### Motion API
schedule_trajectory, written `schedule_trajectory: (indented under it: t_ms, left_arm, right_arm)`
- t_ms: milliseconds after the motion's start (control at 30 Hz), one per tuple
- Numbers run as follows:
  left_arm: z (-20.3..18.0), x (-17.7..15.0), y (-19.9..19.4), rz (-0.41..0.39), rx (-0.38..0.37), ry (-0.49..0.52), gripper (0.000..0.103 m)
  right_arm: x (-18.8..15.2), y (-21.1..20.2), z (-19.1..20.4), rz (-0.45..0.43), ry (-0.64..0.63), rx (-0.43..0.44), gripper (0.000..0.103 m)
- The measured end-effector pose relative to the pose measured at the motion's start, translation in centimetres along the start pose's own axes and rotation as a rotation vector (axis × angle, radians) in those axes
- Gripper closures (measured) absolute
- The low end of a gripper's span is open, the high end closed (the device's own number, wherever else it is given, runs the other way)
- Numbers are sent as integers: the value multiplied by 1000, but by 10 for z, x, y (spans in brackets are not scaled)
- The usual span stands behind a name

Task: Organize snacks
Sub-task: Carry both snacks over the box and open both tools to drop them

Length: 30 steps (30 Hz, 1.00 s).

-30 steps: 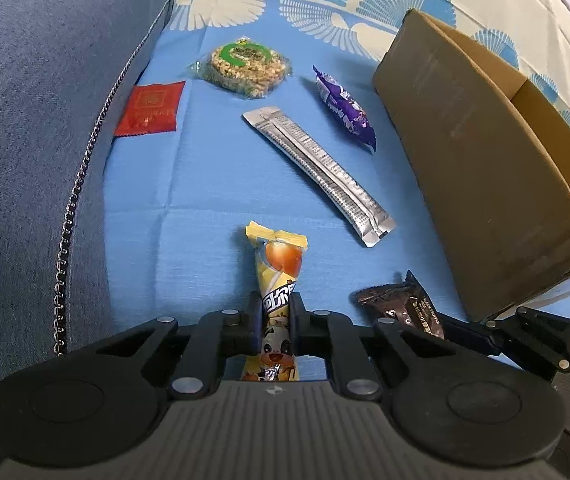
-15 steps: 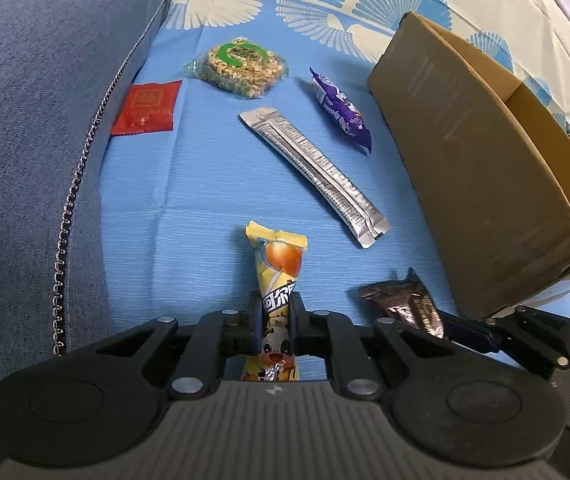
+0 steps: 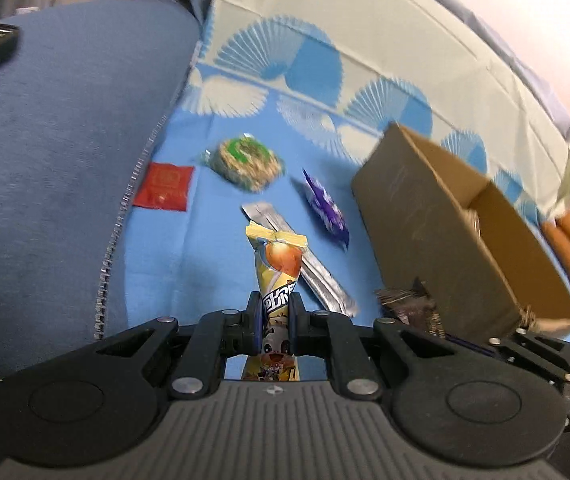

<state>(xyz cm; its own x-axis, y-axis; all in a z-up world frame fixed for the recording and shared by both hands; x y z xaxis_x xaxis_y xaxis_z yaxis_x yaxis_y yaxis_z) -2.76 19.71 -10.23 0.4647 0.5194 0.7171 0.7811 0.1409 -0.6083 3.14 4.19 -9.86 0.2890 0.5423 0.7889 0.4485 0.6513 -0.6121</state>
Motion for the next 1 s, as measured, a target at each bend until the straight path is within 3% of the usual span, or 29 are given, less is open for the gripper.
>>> schedule_trajectory:
  t_ms: [133,333,567,1000]
  left_arm:
    - [2,6,-13,-34,27,-26,90]
    - [-5,11,-24,-15,59,-72,90]
    - [-51,38,-20,-32,73,-33,90]
    - [-213,92,32,-89,-81,71,90]
  right_arm:
    - [18,-14,0,-73,-8,18,62]
    - [51,-36,-10,-185,23,34,62]
    - [83,-57,-62,-271,152,-7,62]
    - [57,-65,-228,-254,533,-369,62]
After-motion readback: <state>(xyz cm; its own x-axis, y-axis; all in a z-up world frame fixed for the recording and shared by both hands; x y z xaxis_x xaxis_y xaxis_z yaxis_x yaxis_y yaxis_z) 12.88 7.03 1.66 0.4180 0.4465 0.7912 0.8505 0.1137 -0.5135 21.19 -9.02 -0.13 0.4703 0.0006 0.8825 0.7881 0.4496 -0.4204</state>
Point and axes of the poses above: each gripper's, at about its wrist camera, not at the fingertips, and y roughly the way its jaws point, z to its left, x to its top, the point moved 10 cm from there along y, roughly the way its jaws point, and after that the axes turned 3 degrees about -x, right-handed, at the moved point
